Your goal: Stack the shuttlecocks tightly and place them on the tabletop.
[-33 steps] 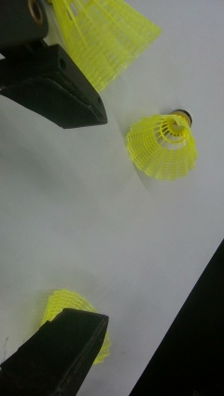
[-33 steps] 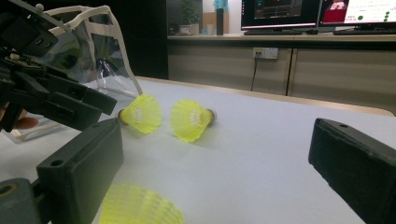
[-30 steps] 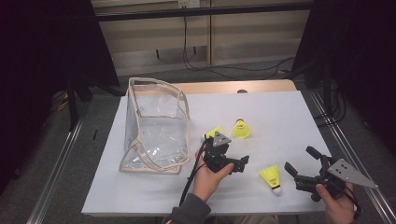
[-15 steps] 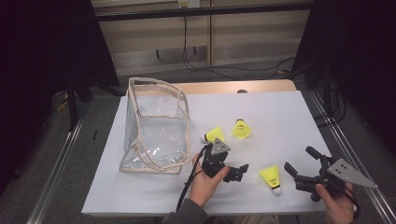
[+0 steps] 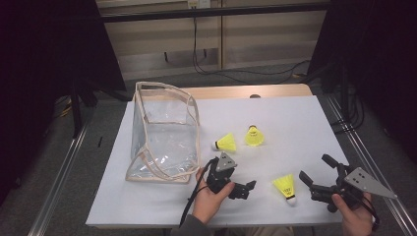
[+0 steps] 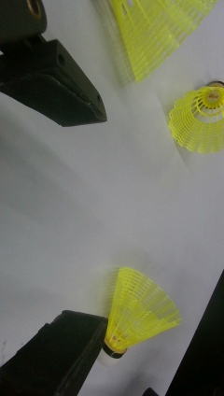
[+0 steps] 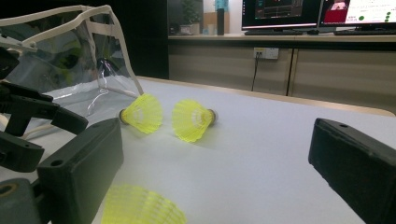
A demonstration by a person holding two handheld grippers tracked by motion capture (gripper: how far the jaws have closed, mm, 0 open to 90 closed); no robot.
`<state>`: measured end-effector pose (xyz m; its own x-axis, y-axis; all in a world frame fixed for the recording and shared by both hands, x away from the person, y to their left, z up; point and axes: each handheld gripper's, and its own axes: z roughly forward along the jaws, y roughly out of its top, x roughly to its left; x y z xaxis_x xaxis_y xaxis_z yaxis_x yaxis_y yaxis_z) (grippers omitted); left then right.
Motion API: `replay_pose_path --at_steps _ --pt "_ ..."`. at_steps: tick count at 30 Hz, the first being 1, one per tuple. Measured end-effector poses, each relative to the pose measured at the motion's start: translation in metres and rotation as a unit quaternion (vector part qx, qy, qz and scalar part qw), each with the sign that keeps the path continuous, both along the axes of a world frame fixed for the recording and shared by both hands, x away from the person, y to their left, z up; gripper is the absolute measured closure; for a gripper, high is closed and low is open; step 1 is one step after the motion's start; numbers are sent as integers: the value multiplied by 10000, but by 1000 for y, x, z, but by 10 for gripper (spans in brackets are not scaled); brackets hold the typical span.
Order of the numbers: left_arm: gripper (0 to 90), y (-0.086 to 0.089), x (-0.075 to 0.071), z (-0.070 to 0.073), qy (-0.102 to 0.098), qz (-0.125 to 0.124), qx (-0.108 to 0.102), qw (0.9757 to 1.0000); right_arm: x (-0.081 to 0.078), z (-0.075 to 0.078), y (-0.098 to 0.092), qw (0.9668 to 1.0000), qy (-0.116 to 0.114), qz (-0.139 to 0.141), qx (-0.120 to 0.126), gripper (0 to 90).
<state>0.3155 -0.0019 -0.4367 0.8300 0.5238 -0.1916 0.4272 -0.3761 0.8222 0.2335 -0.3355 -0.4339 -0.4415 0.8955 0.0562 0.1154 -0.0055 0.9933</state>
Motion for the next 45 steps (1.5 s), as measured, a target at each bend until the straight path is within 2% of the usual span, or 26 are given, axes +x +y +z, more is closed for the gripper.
replay_pose_path --at_steps 3,8,11,21,32,36,45 --pt "35 3 -2 0 53 -74 -55 9999 0 0 0 10000 10 -2 3 27" --pt "35 7 -4 -1 56 -124 -1 9999 0 0 0 10000 1 -1 -1 27" --pt "35 9 -5 -3 -7 -87 11 10000 0 0 0 10000 2 1 -16 27" --pt "35 19 -9 -5 46 -168 18 9998 0 0 0 10000 6 4 -23 27" --pt "35 33 -13 -8 36 -96 24 9999 0 0 0 10000 6 -5 -27 27" --pt "35 38 -15 -7 46 -166 2 9999 0 0 1 10000 6 -5 -20 27" --pt "36 49 -20 -6 13 -279 109 9995 0 0 1 10000 2 -8 -47 27"
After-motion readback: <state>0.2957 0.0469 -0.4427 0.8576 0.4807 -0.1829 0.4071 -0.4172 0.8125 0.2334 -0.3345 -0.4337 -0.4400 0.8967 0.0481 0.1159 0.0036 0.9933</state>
